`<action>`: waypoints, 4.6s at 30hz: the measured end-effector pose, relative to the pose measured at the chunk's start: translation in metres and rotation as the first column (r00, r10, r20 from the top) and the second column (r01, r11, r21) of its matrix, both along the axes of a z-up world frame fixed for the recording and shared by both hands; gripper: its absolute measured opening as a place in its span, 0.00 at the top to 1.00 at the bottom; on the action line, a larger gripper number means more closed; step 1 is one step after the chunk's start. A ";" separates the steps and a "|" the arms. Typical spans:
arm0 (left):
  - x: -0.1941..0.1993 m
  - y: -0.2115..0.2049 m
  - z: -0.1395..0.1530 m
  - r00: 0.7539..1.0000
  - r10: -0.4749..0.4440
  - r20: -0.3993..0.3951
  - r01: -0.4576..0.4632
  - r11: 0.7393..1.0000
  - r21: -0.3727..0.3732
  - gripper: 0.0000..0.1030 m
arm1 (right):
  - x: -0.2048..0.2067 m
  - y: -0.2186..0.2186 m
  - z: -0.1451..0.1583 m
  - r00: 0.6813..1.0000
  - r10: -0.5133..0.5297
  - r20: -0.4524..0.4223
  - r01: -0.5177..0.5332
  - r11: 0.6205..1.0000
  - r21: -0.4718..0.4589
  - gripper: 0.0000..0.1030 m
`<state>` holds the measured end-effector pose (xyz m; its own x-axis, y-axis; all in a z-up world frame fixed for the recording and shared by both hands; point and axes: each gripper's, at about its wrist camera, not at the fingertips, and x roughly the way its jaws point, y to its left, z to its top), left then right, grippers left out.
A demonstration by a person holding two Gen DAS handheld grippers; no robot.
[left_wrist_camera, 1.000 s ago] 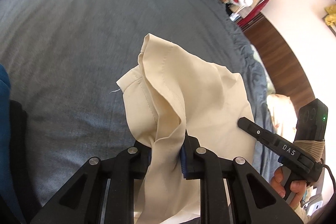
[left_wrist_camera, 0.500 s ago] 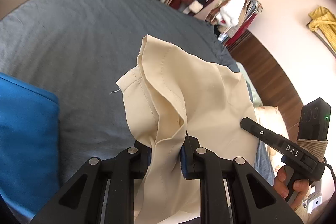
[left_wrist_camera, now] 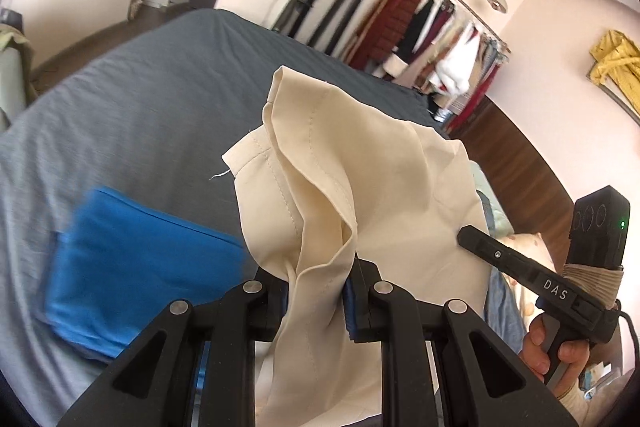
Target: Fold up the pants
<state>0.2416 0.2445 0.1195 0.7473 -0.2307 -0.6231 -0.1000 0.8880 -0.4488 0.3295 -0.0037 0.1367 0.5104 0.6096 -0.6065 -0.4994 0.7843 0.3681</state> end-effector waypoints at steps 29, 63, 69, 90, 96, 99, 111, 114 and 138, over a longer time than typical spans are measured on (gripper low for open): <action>0.030 0.127 -0.043 0.949 -0.059 -0.309 0.113 0.981 0.159 0.80 | -0.007 0.120 -0.085 0.954 0.067 -0.291 -0.028 0.990 0.137 0.93; 0.015 0.132 -0.045 0.936 0.179 -0.302 0.052 0.780 0.624 0.40 | 0.031 0.122 -0.164 0.922 -0.212 -0.324 0.117 0.950 -0.289 0.74; 0.043 0.110 -0.031 0.974 0.009 -0.226 0.129 0.800 0.586 0.40 | 0.041 0.116 -0.131 0.969 -0.121 -0.218 0.098 0.989 -0.112 0.74; 0.099 0.149 -0.085 0.945 0.032 -0.327 0.096 0.925 0.369 0.90 | 0.096 0.128 -0.183 0.948 -0.172 -0.268 0.116 0.970 -0.212 0.74; 0.095 0.149 -0.076 0.936 0.182 -0.301 0.029 0.812 0.583 0.68 | 0.096 0.114 -0.197 0.923 -0.263 -0.282 0.171 0.935 -0.312 0.74; 0.076 0.140 -0.054 0.952 0.204 -0.230 -0.012 0.773 0.635 0.57 | 0.083 0.112 -0.178 0.940 -0.266 -0.216 0.186 0.925 -0.330 0.74; -0.044 0.113 -0.041 0.969 0.071 -0.237 0.073 0.834 0.547 0.45 | 0.005 0.093 -0.102 0.972 -0.202 -0.115 0.175 0.961 -0.212 0.61; -0.062 0.115 -0.052 0.968 0.035 -0.249 0.098 0.860 0.501 0.45 | -0.029 0.093 -0.098 0.981 -0.160 -0.108 0.133 0.966 -0.221 0.61; -0.081 0.111 -0.095 0.947 -0.195 -0.255 0.252 0.944 0.213 0.86 | -0.101 0.093 -0.150 0.943 -0.227 -0.243 0.186 0.966 -0.182 0.61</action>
<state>0.1602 0.3557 0.0245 0.5254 -0.1980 -0.8275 0.0393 0.9772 -0.2089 0.2283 0.0896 -0.0138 0.4270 0.3959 -0.8129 -0.2235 0.9174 0.3294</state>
